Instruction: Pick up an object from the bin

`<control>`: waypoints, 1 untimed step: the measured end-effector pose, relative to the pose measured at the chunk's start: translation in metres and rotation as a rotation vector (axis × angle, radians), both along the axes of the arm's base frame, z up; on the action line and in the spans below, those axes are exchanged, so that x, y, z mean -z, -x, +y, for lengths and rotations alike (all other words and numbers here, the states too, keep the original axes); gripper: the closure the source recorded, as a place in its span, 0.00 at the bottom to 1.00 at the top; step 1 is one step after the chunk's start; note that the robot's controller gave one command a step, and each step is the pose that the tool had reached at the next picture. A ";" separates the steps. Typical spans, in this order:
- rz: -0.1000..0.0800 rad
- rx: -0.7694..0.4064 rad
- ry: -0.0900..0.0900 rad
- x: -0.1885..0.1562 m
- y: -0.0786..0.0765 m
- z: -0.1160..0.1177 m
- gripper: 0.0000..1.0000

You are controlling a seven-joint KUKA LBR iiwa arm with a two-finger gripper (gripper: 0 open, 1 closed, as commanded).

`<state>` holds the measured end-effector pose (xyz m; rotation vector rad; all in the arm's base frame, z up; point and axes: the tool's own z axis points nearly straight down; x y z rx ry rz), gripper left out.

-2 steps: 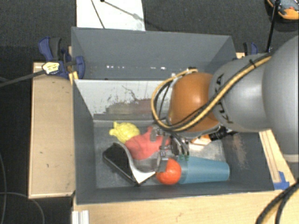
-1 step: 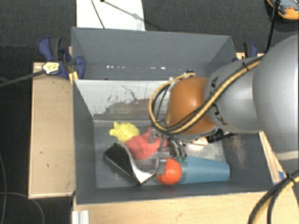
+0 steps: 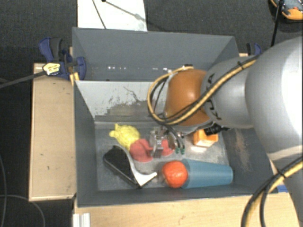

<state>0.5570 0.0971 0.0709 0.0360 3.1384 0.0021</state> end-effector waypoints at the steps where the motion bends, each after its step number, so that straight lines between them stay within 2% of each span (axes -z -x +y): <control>1: 0.000 0.001 0.000 0.000 0.000 0.000 1.00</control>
Offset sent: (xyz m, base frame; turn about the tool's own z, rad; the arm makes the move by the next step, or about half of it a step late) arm -0.0273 0.0040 0.1067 -0.0209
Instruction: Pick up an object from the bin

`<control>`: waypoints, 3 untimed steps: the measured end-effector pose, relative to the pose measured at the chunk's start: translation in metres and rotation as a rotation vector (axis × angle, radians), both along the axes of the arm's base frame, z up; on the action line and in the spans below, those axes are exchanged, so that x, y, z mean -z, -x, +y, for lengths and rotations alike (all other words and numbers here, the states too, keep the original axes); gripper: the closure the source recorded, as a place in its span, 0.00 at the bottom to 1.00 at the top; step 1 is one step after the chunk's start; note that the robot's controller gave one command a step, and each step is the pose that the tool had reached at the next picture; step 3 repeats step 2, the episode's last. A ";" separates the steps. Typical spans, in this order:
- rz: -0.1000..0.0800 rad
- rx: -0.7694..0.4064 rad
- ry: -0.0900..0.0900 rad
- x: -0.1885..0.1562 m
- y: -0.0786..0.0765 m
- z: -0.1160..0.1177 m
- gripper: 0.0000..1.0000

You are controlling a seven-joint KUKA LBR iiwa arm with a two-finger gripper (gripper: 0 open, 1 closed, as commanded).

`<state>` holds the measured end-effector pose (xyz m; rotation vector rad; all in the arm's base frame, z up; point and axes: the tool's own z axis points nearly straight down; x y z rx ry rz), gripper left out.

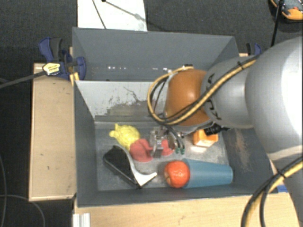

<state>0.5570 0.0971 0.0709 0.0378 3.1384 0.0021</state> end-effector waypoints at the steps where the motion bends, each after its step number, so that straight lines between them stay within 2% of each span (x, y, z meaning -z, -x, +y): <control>1: 0.001 0.000 0.000 -0.001 0.001 0.000 1.00; 2: 0.009 -0.001 0.002 -0.011 0.006 0.000 1.00; 3: 0.009 -0.001 0.002 -0.011 0.006 0.000 1.00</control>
Offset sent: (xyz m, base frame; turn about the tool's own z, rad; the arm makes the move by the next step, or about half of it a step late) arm -0.0068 0.0117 -0.0009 0.0779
